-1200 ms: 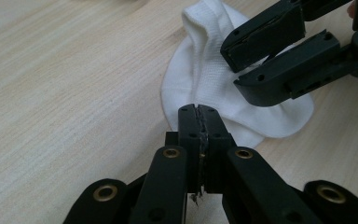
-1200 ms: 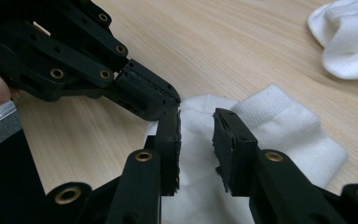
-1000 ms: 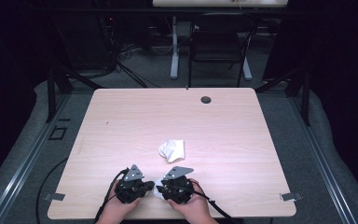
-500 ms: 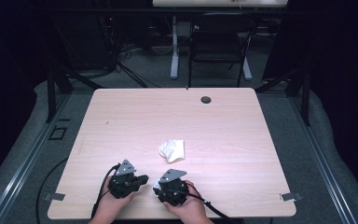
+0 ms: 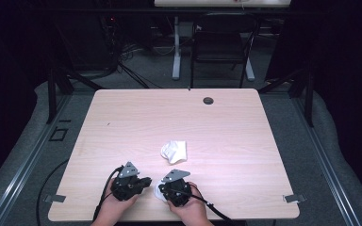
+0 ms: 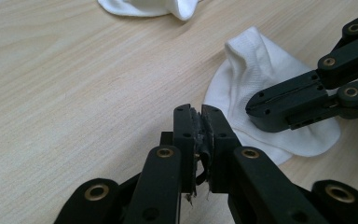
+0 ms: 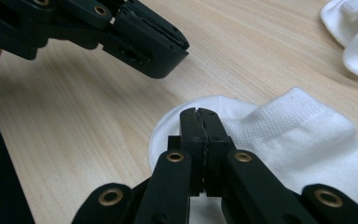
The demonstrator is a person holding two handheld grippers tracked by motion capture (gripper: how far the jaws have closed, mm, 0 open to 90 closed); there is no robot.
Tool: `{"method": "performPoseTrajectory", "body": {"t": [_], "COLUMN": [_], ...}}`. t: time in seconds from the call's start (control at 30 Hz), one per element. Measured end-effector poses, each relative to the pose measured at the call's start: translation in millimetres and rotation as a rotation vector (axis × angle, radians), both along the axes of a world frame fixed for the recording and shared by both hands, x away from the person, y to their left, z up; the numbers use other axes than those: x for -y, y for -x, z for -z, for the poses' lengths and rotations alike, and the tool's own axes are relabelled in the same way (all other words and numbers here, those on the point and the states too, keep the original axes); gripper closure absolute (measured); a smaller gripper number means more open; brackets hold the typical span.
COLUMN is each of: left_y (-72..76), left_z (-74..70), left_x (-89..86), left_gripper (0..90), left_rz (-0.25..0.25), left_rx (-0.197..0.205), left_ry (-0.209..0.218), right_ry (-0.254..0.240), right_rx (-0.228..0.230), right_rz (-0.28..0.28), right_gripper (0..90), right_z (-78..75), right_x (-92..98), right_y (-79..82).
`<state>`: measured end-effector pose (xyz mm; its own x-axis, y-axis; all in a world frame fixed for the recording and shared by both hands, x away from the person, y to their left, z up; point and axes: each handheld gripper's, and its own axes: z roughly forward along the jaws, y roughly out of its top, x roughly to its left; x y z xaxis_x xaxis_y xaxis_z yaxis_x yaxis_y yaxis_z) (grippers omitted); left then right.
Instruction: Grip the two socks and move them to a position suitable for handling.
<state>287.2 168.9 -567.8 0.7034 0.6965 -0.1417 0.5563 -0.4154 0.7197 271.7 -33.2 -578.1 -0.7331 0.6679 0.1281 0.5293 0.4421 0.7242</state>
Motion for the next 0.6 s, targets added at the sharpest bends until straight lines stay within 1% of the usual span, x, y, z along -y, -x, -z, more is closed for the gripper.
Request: {"method": "performPoseTrajectory", "body": {"t": [0.03, 0.1, 0.13, 0.17, 0.2, 0.23, 0.3, 0.33, 0.37, 0.4, 0.43, 0.47, 0.53, 0.6], "left_y": [-0.1, -0.3, -0.3, -0.5, -0.9, -1.5, -1.9, -2.1, -1.8, -2.0, -2.0, -2.0, -2.1, -2.0], "left_z": [0.1, 0.0, 0.0, -0.2, -0.3, -0.5, -0.5, -0.6, -0.5, -0.6, -0.7, -0.7, -0.8, -0.8], "left_x": [0.0, -0.5, -0.5, -1.0, -1.6, -2.5, -3.5, -3.9, -3.9, -4.1, -4.2, -4.2, -4.4, -4.2], "left_gripper": [85.2, 85.1, 85.1, 85.0, 84.8, 84.6, 84.4, 84.4, 84.2, 84.2, 84.2, 84.2, 84.1, 84.0], "left_rz": [0.0, -0.002, -0.008, -0.01, -0.013, -0.009, -0.016, -0.016, -0.022, -0.021, -0.021, -0.023, -0.022, -0.022], "left_rx": [0.0, 0.001, -0.003, -0.004, -0.005, -0.003, -0.002, -0.002, -0.007, -0.005, -0.005, -0.006, -0.005, -0.006], "left_ry": [-0.001, -0.001, 0.005, 0.006, 0.006, 0.003, 0.006, 0.006, 0.012, 0.012, 0.012, 0.013, 0.011, 0.013], "right_ry": [-0.014, -0.011, -0.017, -0.006, -0.006, 0.002, 0.01, 0.011, 0.029, 0.029, 0.04, 0.04, 0.072, 0.092], "right_rx": [-0.007, -0.008, -0.004, 0.009, 0.025, 0.036, 0.024, 0.028, 0.045, 0.045, 0.067, 0.067, 0.105, 0.127], "right_rz": [0.004, -0.001, 0.001, 0.0, 0.008, 0.003, -0.006, -0.01, -0.017, -0.017, -0.015, -0.015, -0.022, -0.026], "right_gripper": [90.0, 89.6, 83.9, 79.6, 76.5, 73.6, 69.9, 69.9, 70.1, 70.1, 72.4, 72.4, 75.2, 75.7], "right_z": [-1.3, -2.4, -2.5, -2.8, -2.1, -1.5, 0.1, 1.0, 1.4, 1.4, 2.5, 2.5, 3.4, 4.2], "right_x": [0.2, 0.9, 0.7, 0.7, -0.1, -0.4, -1.4, -2.1, -3.4, -3.4, -4.8, -4.8, -6.3, -7.5], "right_y": [0.7, 0.9, 1.1, 1.1, 1.5, 1.1, 0.4, 0.5, 1.2, 1.2, 2.6, 2.6, 4.9, 6.8]}}
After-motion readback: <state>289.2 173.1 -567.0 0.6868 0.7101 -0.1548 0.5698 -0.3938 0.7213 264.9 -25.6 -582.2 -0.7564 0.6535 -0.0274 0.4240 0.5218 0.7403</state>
